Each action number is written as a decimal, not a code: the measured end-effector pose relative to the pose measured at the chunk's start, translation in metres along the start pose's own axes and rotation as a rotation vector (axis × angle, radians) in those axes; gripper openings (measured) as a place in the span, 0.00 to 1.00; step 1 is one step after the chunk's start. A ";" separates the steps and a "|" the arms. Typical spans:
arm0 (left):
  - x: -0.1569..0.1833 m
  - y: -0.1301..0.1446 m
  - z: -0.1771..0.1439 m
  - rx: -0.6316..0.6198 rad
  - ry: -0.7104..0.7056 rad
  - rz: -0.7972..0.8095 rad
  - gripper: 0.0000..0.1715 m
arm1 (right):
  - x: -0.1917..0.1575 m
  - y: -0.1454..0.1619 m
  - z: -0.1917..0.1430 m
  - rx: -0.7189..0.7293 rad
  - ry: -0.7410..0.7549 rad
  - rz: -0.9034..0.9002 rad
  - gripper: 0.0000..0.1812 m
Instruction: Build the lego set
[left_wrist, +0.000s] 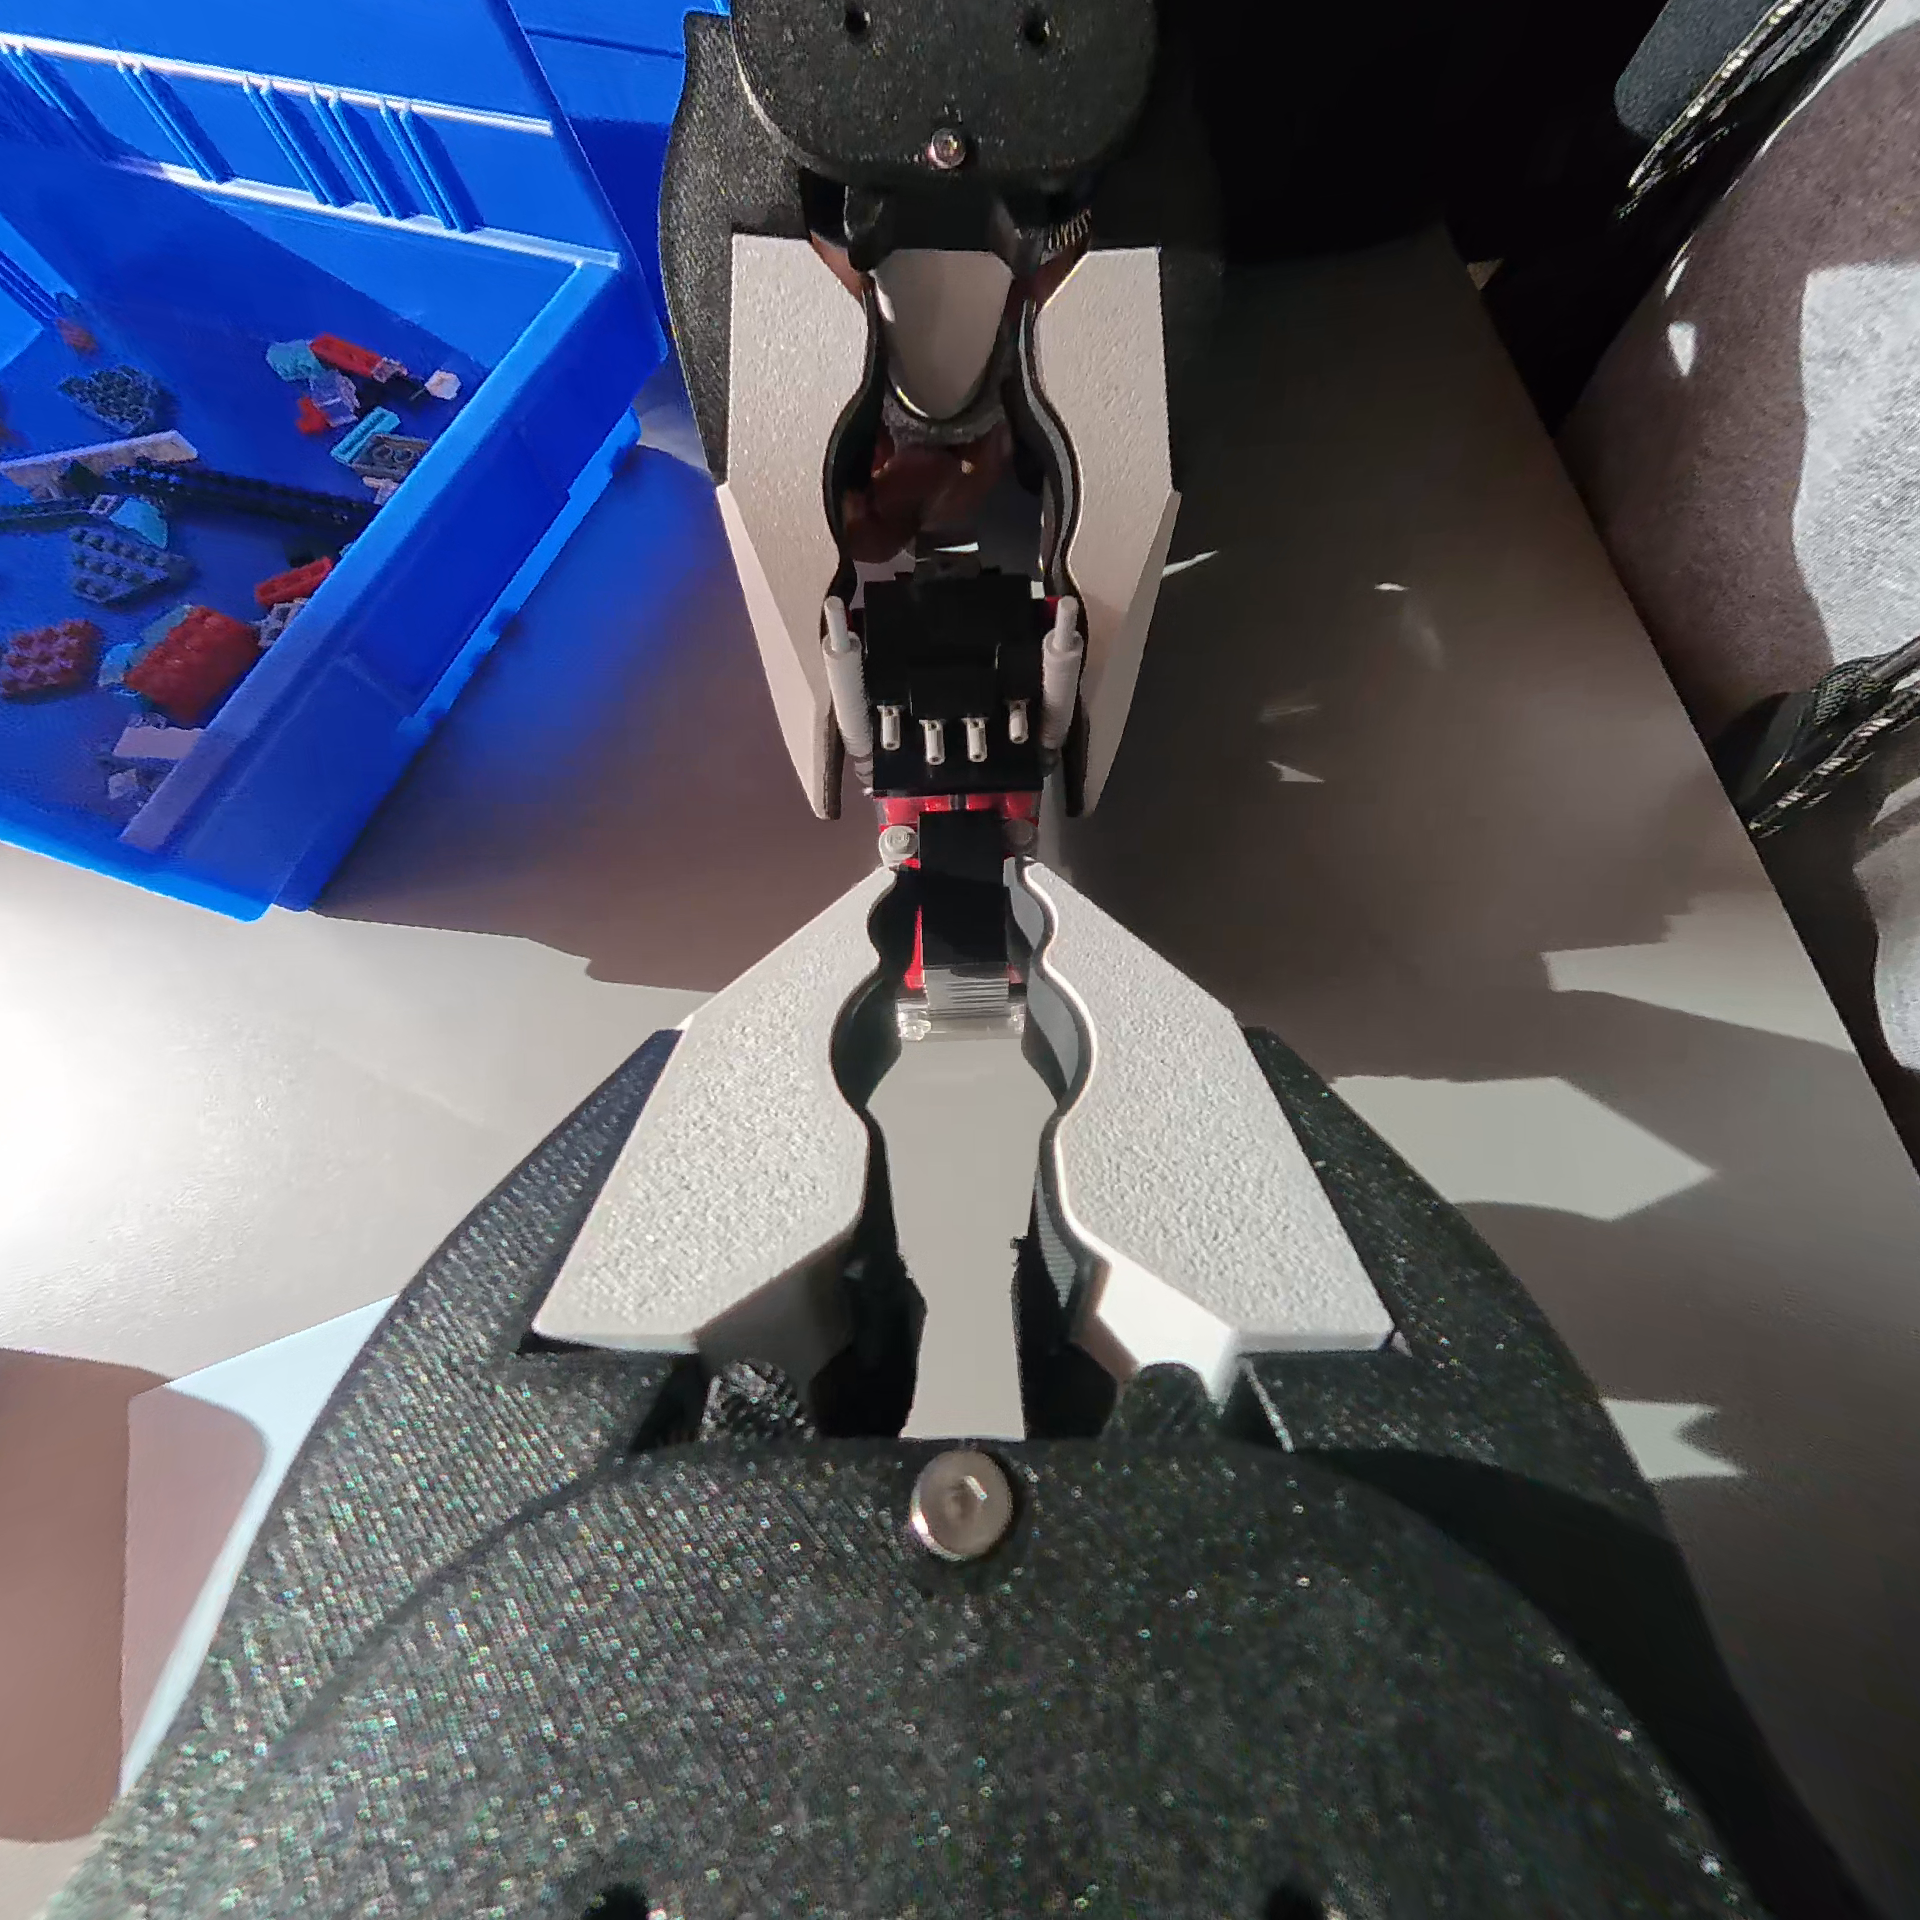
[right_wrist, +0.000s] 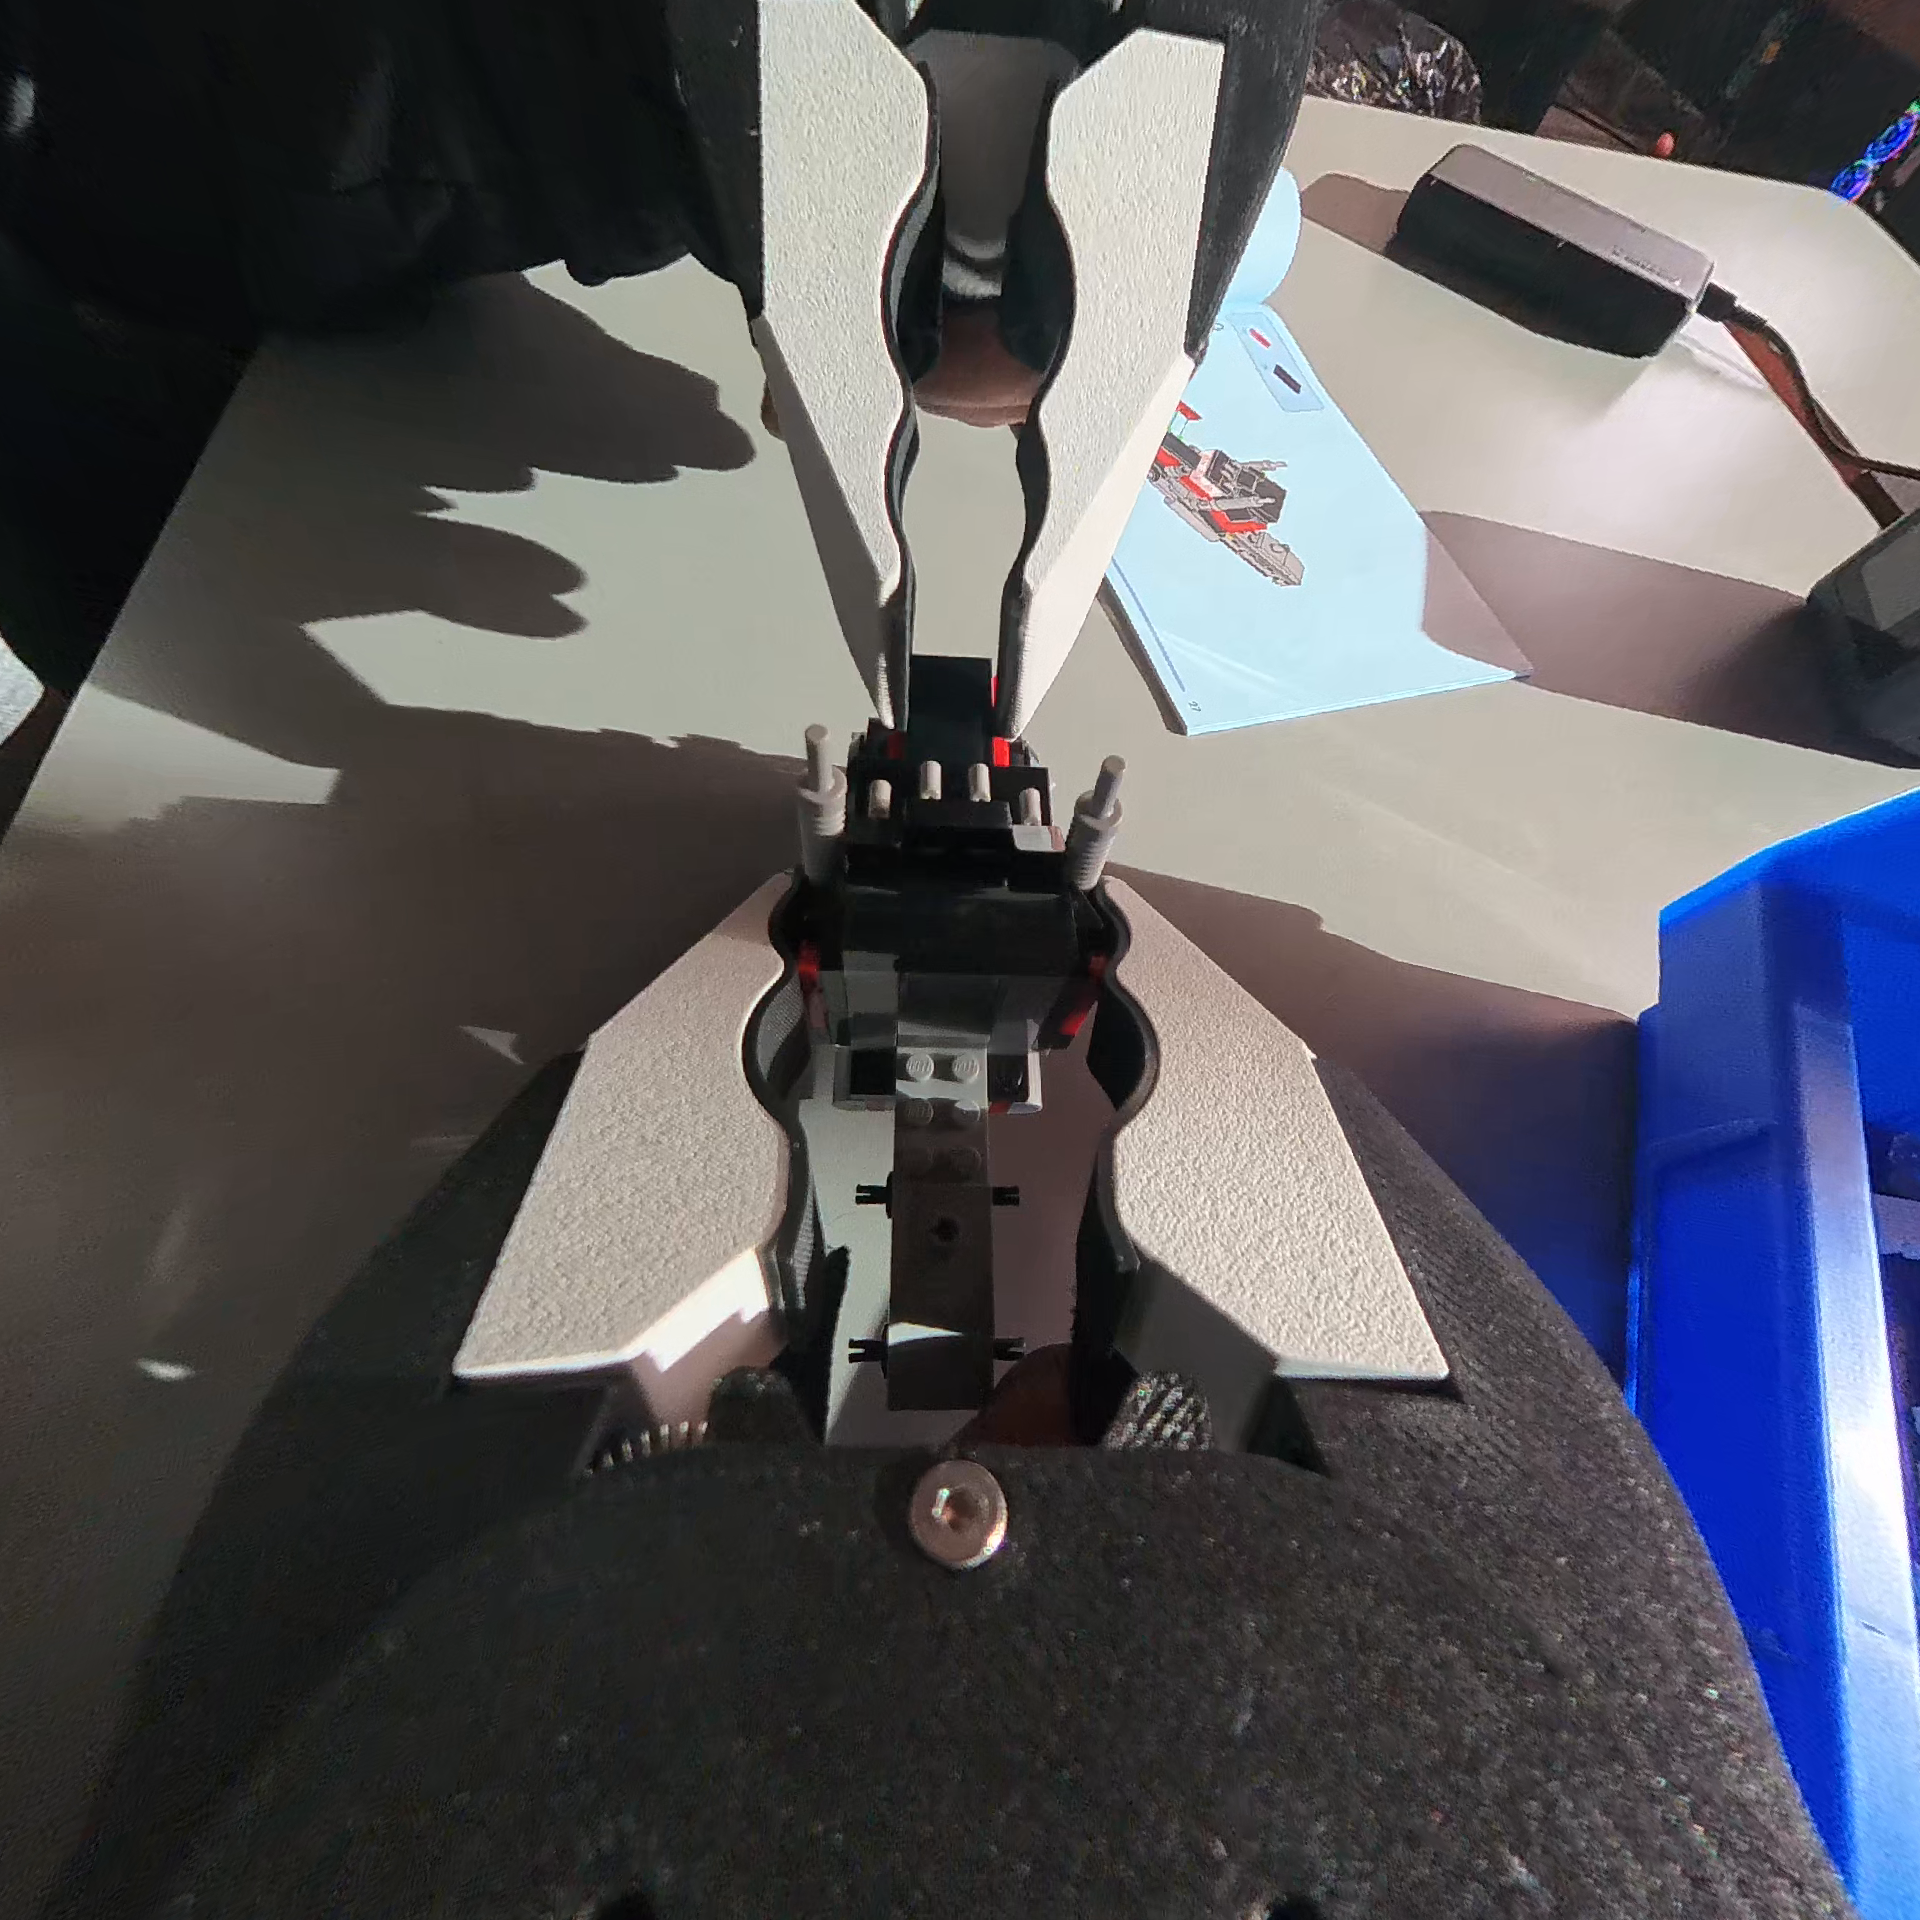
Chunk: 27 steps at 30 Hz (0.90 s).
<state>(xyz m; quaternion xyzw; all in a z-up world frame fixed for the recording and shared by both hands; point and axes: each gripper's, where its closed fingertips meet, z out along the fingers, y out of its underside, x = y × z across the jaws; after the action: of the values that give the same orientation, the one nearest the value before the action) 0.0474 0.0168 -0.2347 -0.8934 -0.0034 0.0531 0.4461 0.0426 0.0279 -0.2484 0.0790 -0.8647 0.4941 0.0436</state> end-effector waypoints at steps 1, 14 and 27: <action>0.000 0.000 0.000 0.002 0.001 -0.002 0.10 | 0.000 0.000 0.000 0.001 0.000 0.000 0.30; -0.016 -0.009 -0.018 0.181 -0.054 -0.313 0.27 | 0.002 -0.001 -0.001 0.014 0.007 0.012 0.30; -0.017 0.013 -0.034 0.611 0.048 -1.334 0.33 | 0.005 -0.010 -0.002 0.067 0.040 -0.015 0.30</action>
<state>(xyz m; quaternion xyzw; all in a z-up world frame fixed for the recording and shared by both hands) 0.0337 -0.0188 -0.2233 -0.5382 -0.5217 -0.2507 0.6127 0.0396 0.0241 -0.2379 0.0767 -0.8461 0.5238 0.0619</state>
